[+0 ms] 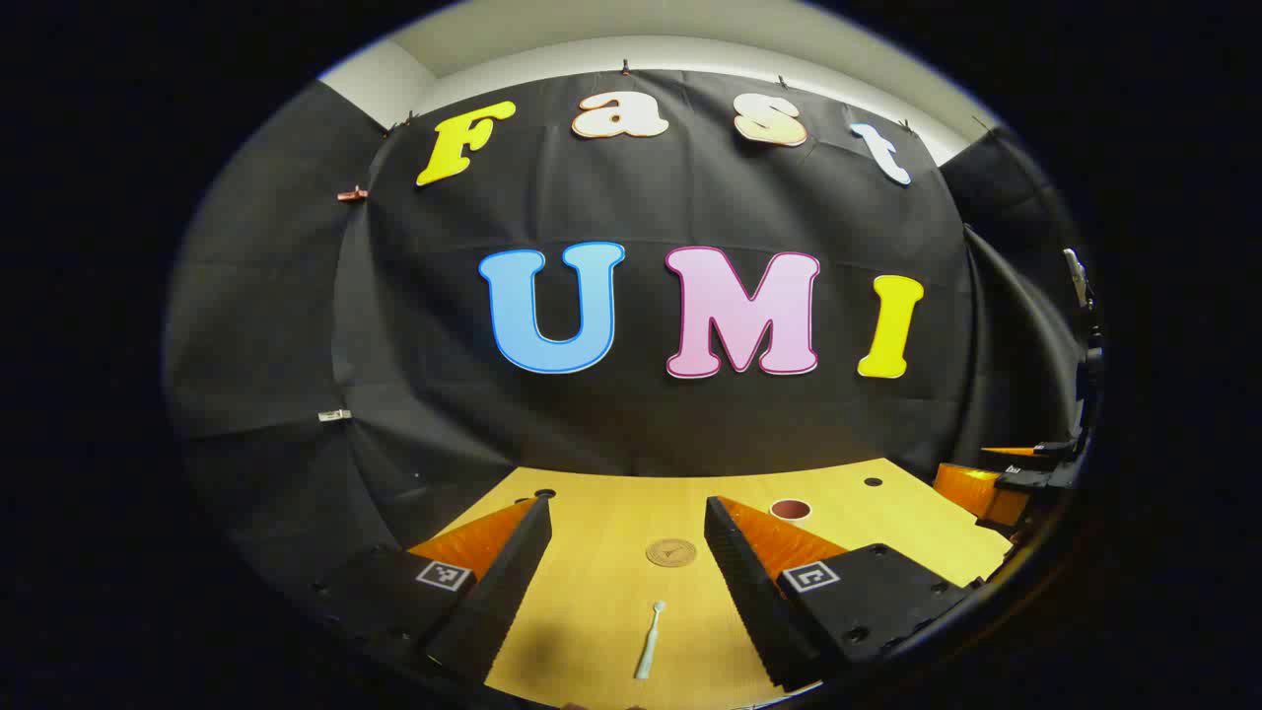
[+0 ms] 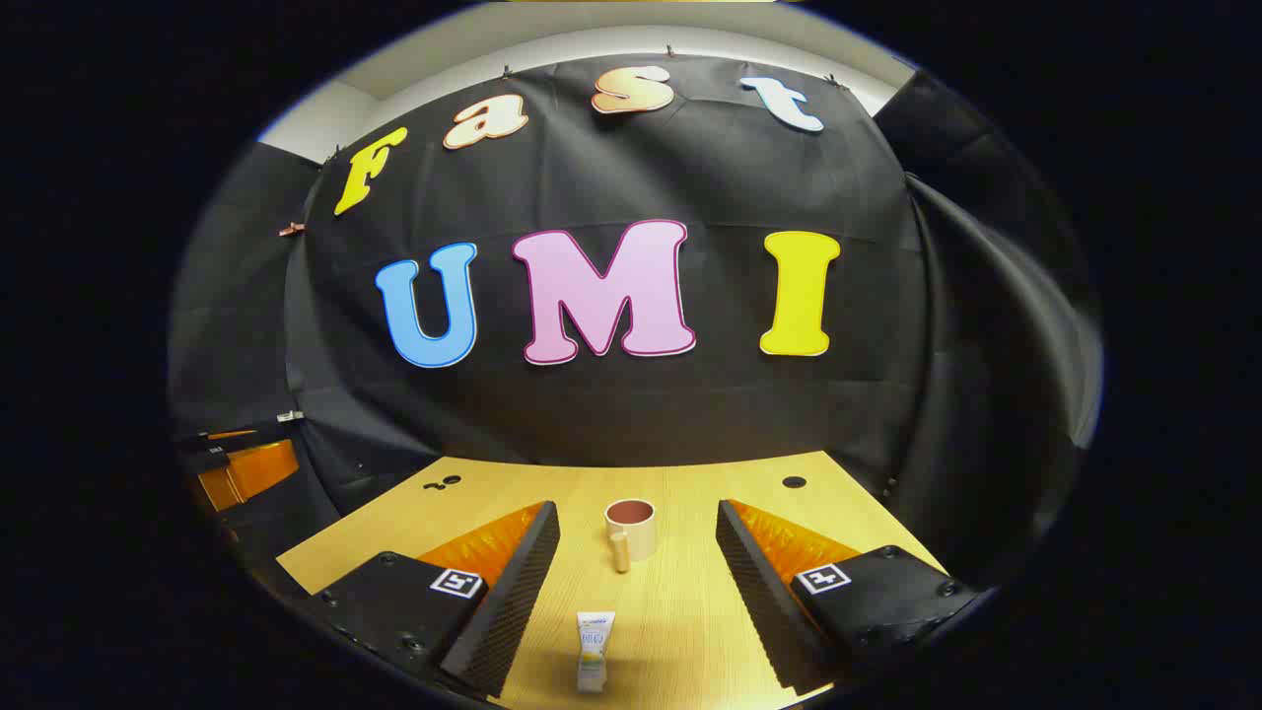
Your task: Put the toothbrush and toothpaste on the desktop into the cup, then pick up the cup and place it on the coaster on the desktop.
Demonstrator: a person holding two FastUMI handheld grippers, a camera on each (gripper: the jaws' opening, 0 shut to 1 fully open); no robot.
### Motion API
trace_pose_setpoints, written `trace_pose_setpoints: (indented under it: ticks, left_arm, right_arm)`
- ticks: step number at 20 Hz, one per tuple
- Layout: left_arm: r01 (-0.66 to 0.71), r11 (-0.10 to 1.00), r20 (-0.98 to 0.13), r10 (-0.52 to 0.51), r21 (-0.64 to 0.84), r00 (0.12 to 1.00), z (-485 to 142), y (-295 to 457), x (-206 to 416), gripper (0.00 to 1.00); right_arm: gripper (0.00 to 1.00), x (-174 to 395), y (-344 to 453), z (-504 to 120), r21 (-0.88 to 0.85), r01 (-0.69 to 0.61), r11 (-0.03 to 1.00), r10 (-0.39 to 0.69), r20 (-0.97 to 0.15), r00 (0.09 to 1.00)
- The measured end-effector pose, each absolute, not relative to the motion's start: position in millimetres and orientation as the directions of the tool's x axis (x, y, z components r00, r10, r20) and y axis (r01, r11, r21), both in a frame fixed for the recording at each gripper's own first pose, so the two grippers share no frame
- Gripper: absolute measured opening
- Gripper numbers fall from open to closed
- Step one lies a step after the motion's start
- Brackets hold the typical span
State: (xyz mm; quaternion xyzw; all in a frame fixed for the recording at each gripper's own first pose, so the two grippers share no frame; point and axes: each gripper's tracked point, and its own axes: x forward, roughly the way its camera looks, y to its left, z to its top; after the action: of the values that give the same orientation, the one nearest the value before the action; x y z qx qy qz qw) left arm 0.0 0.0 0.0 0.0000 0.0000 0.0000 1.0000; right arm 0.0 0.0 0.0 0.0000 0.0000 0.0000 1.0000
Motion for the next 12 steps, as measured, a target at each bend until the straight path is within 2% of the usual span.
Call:
trace_pose_setpoints:
  ticks: [6, 12]
  left_arm:
    - [0.043, 0.999, 0.005, -0.043, -0.011, 0.999, -5, -9, -3, 0.99]
    - [0.055, 0.998, 0.005, -0.055, -0.007, 0.998, -9, -17, -2, 0.99]
  right_arm:
    - [0.98, -23, 9, -9, -0.015, -0.016, 1.000, 0.016, -0.020, 1.000]
    - [0.98, -16, 14, -15, -0.021, -0.035, 0.999, 0.034, -0.050, 0.998]
